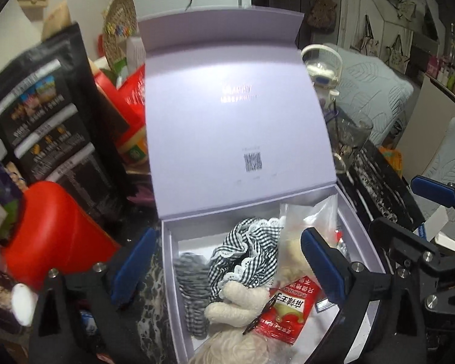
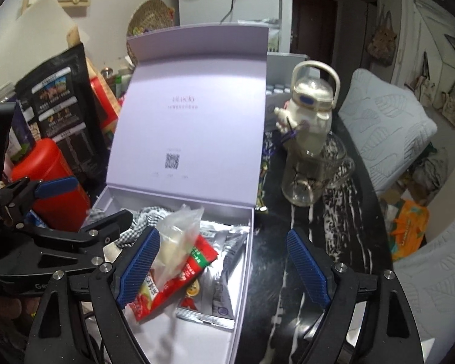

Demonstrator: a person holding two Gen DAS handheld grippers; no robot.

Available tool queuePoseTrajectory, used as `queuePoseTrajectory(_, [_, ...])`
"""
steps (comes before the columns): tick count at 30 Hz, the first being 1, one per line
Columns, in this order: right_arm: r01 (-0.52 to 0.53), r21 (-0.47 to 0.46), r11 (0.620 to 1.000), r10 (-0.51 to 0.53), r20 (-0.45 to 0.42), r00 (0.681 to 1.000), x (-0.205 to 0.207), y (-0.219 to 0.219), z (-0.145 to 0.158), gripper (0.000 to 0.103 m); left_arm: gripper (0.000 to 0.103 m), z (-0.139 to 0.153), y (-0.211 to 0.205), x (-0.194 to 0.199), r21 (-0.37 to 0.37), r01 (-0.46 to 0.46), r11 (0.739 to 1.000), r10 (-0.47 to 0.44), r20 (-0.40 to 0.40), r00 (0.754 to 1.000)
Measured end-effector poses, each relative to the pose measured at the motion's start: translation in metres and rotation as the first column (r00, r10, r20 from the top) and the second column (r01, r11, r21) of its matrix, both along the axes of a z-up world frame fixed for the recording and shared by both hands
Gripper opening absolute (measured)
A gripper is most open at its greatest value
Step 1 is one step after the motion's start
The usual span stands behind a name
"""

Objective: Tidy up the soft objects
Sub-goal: 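Withdraw both grippers up from the lavender box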

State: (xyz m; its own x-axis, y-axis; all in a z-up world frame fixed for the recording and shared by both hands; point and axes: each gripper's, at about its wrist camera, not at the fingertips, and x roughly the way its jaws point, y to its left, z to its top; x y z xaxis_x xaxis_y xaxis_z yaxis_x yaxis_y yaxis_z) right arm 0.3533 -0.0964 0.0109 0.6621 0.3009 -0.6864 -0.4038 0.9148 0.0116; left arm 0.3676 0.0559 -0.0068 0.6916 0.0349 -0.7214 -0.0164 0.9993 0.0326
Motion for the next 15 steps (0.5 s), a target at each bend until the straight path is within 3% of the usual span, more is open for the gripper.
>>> queuePoseTrajectory(9, [0.010,0.049,0.999,-0.016,0.127,0.992,-0.037,-0.009,0.040,0.087,0.098,0.045,0.001,-0.042,0.003,0.004,1.000,-0.004,0.143,0.990])
queuePoseTrajectory(15, [-0.011,0.067,0.998,-0.002,0.188,0.982,-0.073,-0.019,0.060,0.087,0.098,0.071,-0.006,-0.079,0.021,0.035,0.999,-0.039,0.240,0.970])
